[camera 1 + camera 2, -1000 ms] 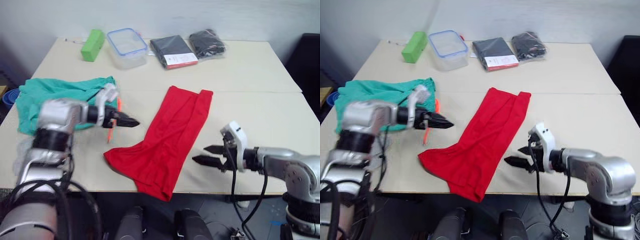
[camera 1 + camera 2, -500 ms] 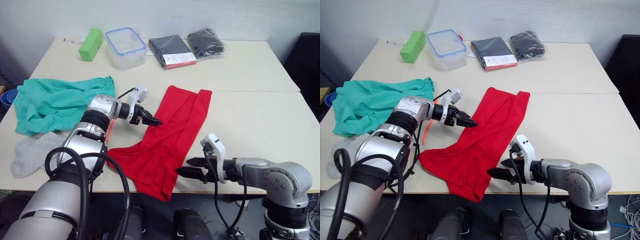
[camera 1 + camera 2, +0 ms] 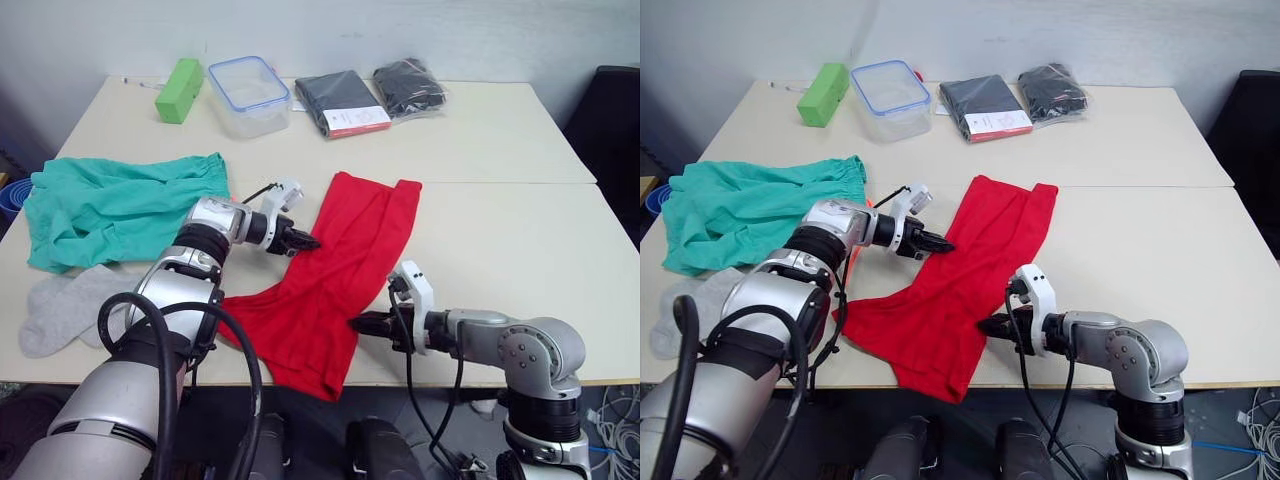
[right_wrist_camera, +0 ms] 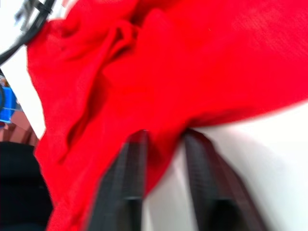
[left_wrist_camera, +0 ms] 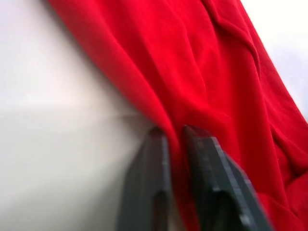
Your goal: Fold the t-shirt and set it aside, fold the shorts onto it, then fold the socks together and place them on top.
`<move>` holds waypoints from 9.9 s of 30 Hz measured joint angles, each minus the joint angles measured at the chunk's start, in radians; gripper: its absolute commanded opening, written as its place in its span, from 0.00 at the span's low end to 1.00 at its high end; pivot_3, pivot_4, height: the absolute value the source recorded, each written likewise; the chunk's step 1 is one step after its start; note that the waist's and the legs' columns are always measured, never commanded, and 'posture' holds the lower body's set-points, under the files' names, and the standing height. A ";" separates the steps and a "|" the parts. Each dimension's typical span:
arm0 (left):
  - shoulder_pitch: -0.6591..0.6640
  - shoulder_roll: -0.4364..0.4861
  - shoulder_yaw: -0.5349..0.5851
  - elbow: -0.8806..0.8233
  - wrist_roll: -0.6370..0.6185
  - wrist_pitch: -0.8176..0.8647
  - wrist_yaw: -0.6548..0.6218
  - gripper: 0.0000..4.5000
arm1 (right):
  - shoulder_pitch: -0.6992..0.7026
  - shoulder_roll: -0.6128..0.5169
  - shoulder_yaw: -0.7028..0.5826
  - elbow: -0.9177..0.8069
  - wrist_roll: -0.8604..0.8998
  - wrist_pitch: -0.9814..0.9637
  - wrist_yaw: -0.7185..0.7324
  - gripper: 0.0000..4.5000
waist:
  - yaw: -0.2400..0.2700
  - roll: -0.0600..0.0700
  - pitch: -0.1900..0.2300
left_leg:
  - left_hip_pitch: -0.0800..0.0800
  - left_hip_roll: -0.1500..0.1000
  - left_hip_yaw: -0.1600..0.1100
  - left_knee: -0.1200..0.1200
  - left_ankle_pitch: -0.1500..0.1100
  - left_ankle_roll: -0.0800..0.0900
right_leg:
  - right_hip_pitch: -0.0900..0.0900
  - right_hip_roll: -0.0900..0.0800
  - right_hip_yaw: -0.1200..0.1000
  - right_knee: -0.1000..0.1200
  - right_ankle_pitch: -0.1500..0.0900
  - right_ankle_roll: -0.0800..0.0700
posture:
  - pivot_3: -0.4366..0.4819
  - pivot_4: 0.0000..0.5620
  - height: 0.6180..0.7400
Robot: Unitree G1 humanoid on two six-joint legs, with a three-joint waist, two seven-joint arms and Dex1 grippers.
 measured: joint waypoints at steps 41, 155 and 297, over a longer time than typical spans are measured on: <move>0.426 -0.036 0.138 -0.905 -0.165 0.512 0.329 0.28 | -0.289 -0.601 0.467 0.558 -0.335 -0.742 0.851 0.05 | 0.006 -0.001 0.001 | -0.003 0.001 -0.002 0.011 0.000 0.000 | 0.003 -0.001 -0.001 -0.001 0.001 0.002 | 0.48 0.27 1.00; 0.601 0.273 -0.371 -0.789 -0.026 -1.472 -0.349 0.08 | 0.404 -0.673 0.063 0.012 -0.296 -1.467 0.691 0.00 | 0.031 0.009 0.002 | 0.018 -0.001 -0.006 0.009 -0.014 0.010 | 0.038 -0.013 -0.023 -0.026 0.004 0.008 | 0.48 0.27 1.00; 1.027 0.554 -0.106 -1.413 -0.145 -0.607 -0.224 0.00 | 0.309 -0.620 0.288 0.142 -0.667 -1.872 0.580 0.00 | 0.005 0.013 0.011 | 0.004 -0.001 -0.002 0.009 -0.003 0.009 | 0.019 -0.014 -0.025 -0.017 0.010 0.008 | 0.48 0.27 1.00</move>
